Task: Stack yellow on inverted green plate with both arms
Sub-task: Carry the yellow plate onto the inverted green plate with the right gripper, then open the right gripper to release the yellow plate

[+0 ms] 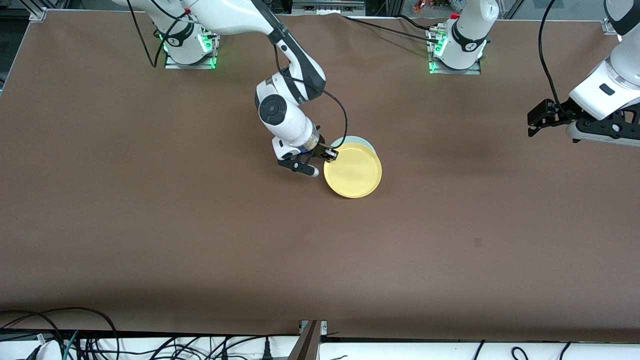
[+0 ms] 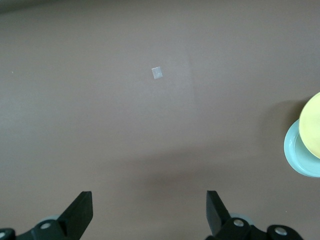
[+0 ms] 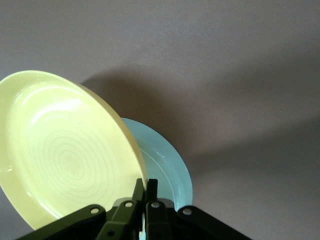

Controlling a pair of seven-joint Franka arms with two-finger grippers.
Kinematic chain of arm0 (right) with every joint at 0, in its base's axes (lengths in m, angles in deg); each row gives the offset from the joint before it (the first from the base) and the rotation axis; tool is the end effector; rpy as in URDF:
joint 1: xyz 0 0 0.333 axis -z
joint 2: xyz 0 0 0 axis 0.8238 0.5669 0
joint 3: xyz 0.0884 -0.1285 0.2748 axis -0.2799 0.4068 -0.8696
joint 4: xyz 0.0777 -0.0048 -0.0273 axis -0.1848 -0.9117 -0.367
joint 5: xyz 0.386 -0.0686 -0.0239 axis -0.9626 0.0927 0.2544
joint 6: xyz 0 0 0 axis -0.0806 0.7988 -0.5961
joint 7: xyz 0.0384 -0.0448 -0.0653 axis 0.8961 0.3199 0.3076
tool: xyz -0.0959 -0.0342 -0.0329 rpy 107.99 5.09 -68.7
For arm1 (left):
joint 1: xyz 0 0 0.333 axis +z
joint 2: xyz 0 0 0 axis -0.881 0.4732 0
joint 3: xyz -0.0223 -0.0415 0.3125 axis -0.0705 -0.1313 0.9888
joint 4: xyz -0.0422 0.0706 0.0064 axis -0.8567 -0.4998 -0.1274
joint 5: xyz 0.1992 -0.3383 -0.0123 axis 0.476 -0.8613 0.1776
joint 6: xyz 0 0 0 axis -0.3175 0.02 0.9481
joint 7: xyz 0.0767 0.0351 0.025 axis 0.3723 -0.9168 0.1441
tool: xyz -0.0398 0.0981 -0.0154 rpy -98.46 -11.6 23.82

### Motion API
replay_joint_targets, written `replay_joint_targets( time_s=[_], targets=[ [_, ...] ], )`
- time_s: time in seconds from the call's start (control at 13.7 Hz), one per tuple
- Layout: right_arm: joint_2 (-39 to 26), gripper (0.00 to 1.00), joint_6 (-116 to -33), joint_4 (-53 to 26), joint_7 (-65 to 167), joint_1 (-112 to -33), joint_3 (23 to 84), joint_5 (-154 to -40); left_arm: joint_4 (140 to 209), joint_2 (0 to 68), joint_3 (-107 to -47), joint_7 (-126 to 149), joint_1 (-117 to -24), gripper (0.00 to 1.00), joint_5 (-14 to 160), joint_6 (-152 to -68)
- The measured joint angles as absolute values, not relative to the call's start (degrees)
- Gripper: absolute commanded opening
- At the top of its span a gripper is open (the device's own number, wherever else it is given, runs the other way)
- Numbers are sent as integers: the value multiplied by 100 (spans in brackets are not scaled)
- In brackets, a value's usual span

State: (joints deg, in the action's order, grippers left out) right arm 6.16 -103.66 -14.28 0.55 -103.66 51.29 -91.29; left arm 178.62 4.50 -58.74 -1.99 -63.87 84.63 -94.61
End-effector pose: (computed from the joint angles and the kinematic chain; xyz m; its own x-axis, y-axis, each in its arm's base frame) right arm 0.4855 0.4827 0.2363 0.9141 -0.3691 -0.1681 -0.4043 -0.8622 -0.3054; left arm 0.5442 -0.0153 0.5700 0.9856 -0.1655 0.0336 -0.1637 -0.9852 -0.0517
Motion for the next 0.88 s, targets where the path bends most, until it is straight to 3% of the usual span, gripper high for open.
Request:
replay_joint_targets(
  time_s=[0.88],
  targets=[
    [532, 0, -10494, -1966, 56, -10748, 5123, -9128, 17862, 450, -5886, -199, -6387, 100, 8463, -9438]
  ],
)
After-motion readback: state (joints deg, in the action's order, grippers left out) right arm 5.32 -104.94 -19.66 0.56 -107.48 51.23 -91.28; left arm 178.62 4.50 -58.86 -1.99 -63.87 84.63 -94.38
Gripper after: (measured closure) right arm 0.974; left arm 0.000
